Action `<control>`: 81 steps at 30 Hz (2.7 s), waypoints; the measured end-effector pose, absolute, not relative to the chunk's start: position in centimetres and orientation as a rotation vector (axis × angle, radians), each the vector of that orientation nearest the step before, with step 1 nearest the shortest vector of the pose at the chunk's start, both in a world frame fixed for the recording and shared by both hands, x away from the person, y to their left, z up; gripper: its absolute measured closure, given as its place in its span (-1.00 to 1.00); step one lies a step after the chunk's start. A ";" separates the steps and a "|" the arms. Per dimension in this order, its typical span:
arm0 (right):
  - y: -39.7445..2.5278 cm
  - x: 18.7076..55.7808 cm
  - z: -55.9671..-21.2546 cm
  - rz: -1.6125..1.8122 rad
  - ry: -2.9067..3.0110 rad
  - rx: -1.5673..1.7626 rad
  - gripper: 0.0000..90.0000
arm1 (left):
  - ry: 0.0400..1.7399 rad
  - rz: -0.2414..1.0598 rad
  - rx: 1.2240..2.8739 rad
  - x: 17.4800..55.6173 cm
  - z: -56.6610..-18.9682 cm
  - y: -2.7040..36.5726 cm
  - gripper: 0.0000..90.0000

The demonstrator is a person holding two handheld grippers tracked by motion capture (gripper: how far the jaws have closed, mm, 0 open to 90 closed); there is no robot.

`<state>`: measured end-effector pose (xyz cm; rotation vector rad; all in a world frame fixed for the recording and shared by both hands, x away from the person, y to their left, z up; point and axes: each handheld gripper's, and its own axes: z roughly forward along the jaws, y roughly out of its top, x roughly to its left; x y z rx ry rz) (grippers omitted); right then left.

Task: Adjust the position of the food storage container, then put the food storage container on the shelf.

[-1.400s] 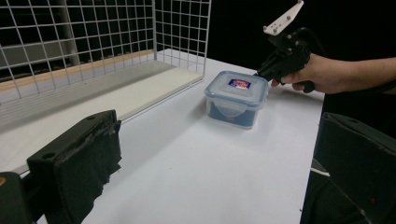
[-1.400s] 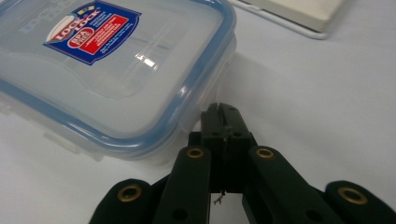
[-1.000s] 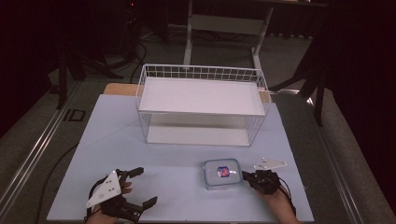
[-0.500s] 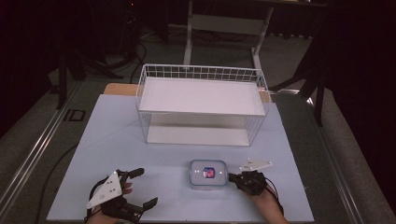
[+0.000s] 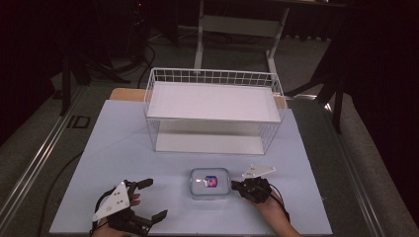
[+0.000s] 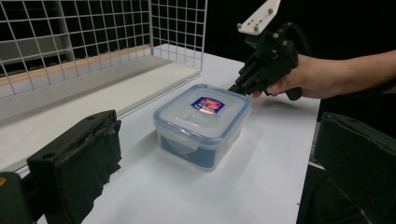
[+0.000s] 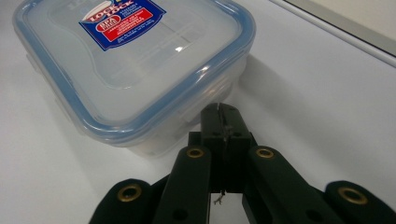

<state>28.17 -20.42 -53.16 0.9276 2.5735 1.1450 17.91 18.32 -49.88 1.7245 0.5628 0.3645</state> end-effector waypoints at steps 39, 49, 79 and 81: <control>-22.1 24.5 -47.6 1.333 2.385 0.895 -0.49 | 0.621 0.295 1.815 18.9 -48.5 16.6 -0.96; -21.4 24.8 -45.8 1.374 2.389 0.878 -0.54 | 0.737 0.169 1.824 21.0 -46.4 15.9 -0.97; -19.4 30.3 -51.4 1.443 2.550 1.829 -0.55 | 1.282 -0.437 1.664 28.2 -53.3 12.7 -0.85; -19.1 30.6 -52.1 1.443 2.560 1.892 -0.49 | 1.307 -0.463 1.674 28.3 -53.7 12.3 -0.83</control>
